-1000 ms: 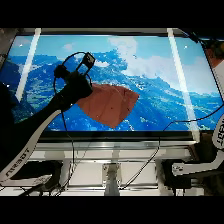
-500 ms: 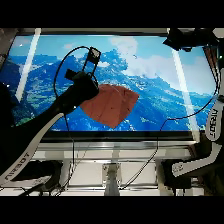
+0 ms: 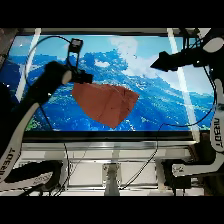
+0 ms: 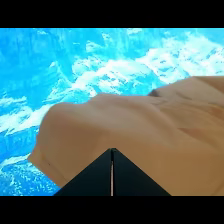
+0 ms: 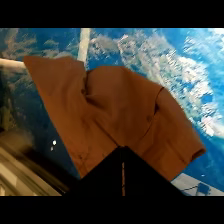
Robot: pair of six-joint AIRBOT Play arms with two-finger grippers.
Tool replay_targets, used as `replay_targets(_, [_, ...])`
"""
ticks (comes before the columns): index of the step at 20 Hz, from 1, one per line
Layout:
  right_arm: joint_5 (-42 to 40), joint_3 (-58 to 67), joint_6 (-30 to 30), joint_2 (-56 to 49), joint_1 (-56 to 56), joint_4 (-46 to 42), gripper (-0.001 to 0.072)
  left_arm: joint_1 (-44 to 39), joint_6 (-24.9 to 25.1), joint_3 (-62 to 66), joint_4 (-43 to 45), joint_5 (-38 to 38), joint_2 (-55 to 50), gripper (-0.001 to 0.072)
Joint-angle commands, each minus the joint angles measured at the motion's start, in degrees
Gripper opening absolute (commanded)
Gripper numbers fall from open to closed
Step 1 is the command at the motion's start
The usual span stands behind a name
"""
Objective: Fold the clothes and pants, and hang the long-sleeved shirts on hangers.
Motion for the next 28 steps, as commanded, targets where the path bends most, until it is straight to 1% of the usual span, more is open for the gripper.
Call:
replay_targets(1, [-1.70, -17.59, -6.10, 8.11, 0.07, 7.72, 0.0011, 12.17, 14.71, 0.02, -19.78, -1.90, 1.90, 0.0005])
replay_targets(3, [-2.54, -28.06, -8.24, 12.33, 0.04, 11.10, 0.0012, 18.69, 22.10, -1.27, -29.46, -6.03, 1.84, 0.0005])
replay_targets(4, [-2.60, -32.76, -9.33, 14.01, 0.04, 13.22, 0.0011, 21.79, 27.30, -2.29, -34.40, -8.48, 1.84, 0.0005])
replay_targets(5, [-2.86, -37.68, -9.49, 15.56, 0.07, 15.39, 0.0012, 24.39, 30.80, -3.43, -37.55, -10.47, 1.84, 0.0005])
replay_targets(6, [-2.93, -41.94, -10.43, 16.83, 0.07, 17.68, 0.0012, 26.99, 32.81, -4.68, -38.99, -12.22, 1.81, 0.0005])
replay_targets(8, [-2.97, -49.40, -12.09, 18.38, 0.57, 21.79, 0.0012, 31.39, 33.51, -7.52, -39.12, -13.77, 1.81, 0.0005])
replay_targets(10, [-3.54, -54.36, -12.07, 18.36, 3.41, 21.97, 0.0014, 34.62, 34.86, -10.05, -39.28, -14.32, 1.81, 0.0005])
replay_targets(11, [-5.11, -56.24, -12.02, 18.34, 5.84, 21.99, 0.0018, 35.50, 35.01, -10.82, -39.19, -14.29, 1.79, 0.0006])
replay_targets(12, [-6.99, -57.20, -12.02, 18.36, 8.37, 21.77, 0.0044, 35.95, 34.99, -11.30, -39.19, -14.25, 1.75, 0.0007])
replay_targets(13, [-9.25, -57.31, -11.89, 18.36, 11.52, 21.05, 0.0087, 36.00, 34.99, -11.32, -39.17, -14.23, 1.57, 0.0007])
replay_targets(14, [-12.31, -57.31, -10.32, 18.34, 15.02, 20.76, 0.0234, 36.00, 34.97, -11.30, -39.19, -14.23, 1.27, 0.0007])
replay_targets(15, [-15.56, -57.31, -8.57, 18.36, 18.51, 20.24, 0.0443, 35.95, 34.97, -11.30, -39.21, -14.16, 0.98, 0.0009])
replay_targets(16, [-19.98, -57.31, -7.69, 18.36, 22.01, 18.73, 0.0524, 35.78, 34.97, -11.32, -39.21, -13.70, 0.72, 0.0009])
replay_targets(18, [-31.04, -57.31, -1.84, 18.36, 28.41, 13.68, 0.0524, 35.74, 34.42, -11.32, -39.17, -13.73, -0.11, 0.0024])
replay_targets(19, [-35.30, -57.31, 2.08, 18.34, 30.71, 11.61, 0.0523, 35.74, 33.64, -11.32, -39.17, -13.84, -0.61, 0.0028])
replay_targets(20, [-37.40, -57.31, 7.39, 18.34, 32.35, 11.13, 0.0524, 35.74, 33.68, -11.32, -39.19, -13.79, -0.98, 0.0118])
replay_targets(21, [-38.93, -57.31, 13.44, 18.34, 33.62, 11.17, 0.0525, 35.60, 33.68, -11.32, -39.21, -13.77, -1.38, 0.0272])
replay_targets(22, [-40.70, -57.31, 16.98, 18.25, 34.58, 10.99, 0.0525, 35.54, 33.68, -11.32, -39.28, -13.77, -1.79, 0.0350])
replay_targets(24, [-45.59, -57.31, 21.51, 17.14, 35.93, 11.78, 0.0525, 35.36, 33.70, -11.32, -39.54, -13.51, -2.58, 0.0350])
replay_targets(25, [-47.87, -57.31, 25.77, 16.13, 36.63, 12.90, 0.0524, 35.39, 33.70, -11.32, -40.37, -13.29, -2.99, 0.0350])
replay_targets(26, [-49.18, -57.31, 29.46, 14.95, 37.29, 13.49, 0.0524, 35.39, 33.70, -11.32, -41.05, -12.68, -3.26, 0.0350])
replay_targets(28, [-50.10, -57.29, 33.53, 12.70, 38.03, 14.01, 0.0523, 35.39, 33.73, -11.32, -43.10, -12.46, -3.72, 0.0350])
